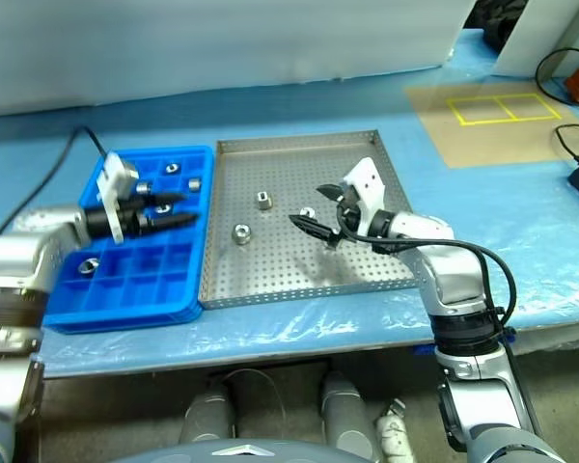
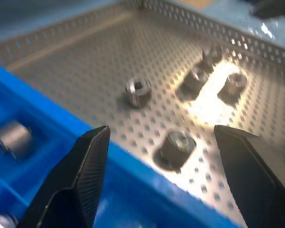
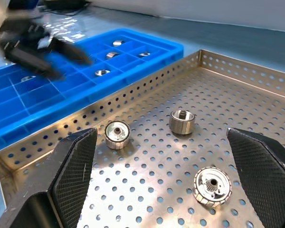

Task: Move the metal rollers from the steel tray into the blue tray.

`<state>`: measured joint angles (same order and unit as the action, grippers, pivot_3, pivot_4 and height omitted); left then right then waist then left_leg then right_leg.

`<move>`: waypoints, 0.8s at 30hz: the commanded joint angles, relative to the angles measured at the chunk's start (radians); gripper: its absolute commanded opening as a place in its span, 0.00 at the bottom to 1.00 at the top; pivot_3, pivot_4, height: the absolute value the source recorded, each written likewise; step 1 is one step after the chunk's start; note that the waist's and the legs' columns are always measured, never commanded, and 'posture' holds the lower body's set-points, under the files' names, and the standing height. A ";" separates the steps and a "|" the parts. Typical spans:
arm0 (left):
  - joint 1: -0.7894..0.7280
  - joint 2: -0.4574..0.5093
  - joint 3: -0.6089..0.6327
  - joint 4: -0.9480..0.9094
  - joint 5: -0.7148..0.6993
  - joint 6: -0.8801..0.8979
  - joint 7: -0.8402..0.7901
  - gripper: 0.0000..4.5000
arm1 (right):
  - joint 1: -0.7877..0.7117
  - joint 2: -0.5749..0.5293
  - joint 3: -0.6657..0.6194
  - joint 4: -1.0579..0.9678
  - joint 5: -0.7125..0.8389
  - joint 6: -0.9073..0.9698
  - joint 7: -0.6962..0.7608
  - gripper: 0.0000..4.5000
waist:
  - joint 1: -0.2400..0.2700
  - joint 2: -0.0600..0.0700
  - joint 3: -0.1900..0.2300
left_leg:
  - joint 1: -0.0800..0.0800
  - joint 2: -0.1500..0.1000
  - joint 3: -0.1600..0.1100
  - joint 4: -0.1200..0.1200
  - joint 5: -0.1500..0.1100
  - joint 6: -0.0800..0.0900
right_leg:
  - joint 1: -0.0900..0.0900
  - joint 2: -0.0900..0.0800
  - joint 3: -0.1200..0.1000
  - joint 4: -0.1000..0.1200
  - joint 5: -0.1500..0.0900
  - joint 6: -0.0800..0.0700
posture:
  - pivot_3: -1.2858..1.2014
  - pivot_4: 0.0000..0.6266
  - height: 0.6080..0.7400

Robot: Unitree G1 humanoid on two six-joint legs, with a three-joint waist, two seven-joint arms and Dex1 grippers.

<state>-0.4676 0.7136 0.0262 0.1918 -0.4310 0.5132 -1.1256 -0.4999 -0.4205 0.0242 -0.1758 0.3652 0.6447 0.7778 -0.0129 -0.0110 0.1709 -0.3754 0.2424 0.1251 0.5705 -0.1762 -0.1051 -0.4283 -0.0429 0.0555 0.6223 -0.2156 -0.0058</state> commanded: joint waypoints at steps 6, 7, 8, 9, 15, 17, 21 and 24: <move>-0.112 -0.176 -0.099 -0.106 0.076 -0.083 0.109 0.82 | -0.040 0.005 0.004 -0.019 0.027 -0.021 -0.012 1.00 | 0.004 0.000 0.000 | 0.002 -0.002 0.002 0.005 0.001 0.000 | 0.006 -0.006 -0.002 0.000 0.001 0.000 | 0.37 0.24 1.00; -0.139 -0.198 -0.102 -0.087 0.083 -0.097 0.118 0.82 | -0.046 0.005 0.009 -0.011 0.024 -0.025 -0.010 1.00 | 0.001 0.000 0.000 | 0.002 -0.002 0.002 0.005 0.001 0.000 | 0.006 -0.006 -0.002 0.000 0.002 0.000 | 0.37 0.24 1.00; -0.162 -0.212 -0.105 -0.069 0.090 -0.109 0.124 0.82 | -0.050 0.006 0.012 -0.007 0.022 -0.027 -0.008 1.00 | -0.002 0.000 0.000 | 0.002 -0.002 0.002 0.005 0.001 0.000 | 0.006 -0.006 -0.001 0.000 0.002 0.000 | 0.38 0.24 1.00; -0.181 -0.219 -0.105 -0.052 0.095 -0.112 0.126 0.82 | -0.053 0.006 0.015 -0.004 0.022 -0.029 -0.007 1.00 | -0.004 0.000 0.000 | 0.002 -0.002 0.002 0.005 0.001 0.000 | 0.006 -0.006 -0.001 0.000 0.002 0.001 | 0.38 0.24 1.00; -0.328 -0.144 -0.202 0.230 0.281 -0.320 0.037 0.82 | -0.054 0.018 0.033 0.005 0.017 -0.039 -0.012 1.00 | -0.006 0.000 0.000 | 0.005 -0.001 0.001 0.001 0.001 0.000 | 0.006 -0.001 0.002 -0.002 0.002 0.001 | 0.38 0.24 1.00; -0.396 -0.129 -0.211 0.307 0.277 -0.313 -0.048 0.82 | -0.049 0.022 0.038 0.003 0.016 -0.040 -0.015 1.00 | -0.002 0.000 0.000 | 0.004 -0.001 0.001 0.001 0.001 0.001 | 0.006 0.000 0.002 -0.004 0.002 0.001 | 0.38 0.24 1.00; -0.558 -0.127 -0.225 0.459 0.250 -0.215 -0.251 0.82 | -0.038 0.027 0.043 -0.001 0.016 -0.042 -0.022 1.00 | 0.012 0.000 0.000 | 0.003 -0.001 0.001 0.000 0.000 0.002 | 0.006 -0.002 0.000 -0.005 0.002 0.001 | 0.38 0.24 1.00; -0.626 -0.140 -0.297 0.602 0.347 -0.271 -0.314 0.82 | -0.033 0.032 0.047 -0.005 0.016 -0.042 -0.029 1.00 | 0.015 0.000 0.000 | 0.003 -0.002 0.001 0.000 0.000 0.002 | 0.006 -0.003 0.000 -0.005 0.002 0.001 | 0.37 0.24 1.00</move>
<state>-1.0790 0.5812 -0.2369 0.7411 -0.1255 0.2700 -1.3953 -0.5334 -0.3890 0.0819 -0.1513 0.3741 0.6200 0.7560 0.0017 -0.0110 0.1712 -0.3715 0.2400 0.1266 0.5701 -0.1760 -0.1032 -0.4212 -0.0455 0.0558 0.6166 -0.2135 -0.0051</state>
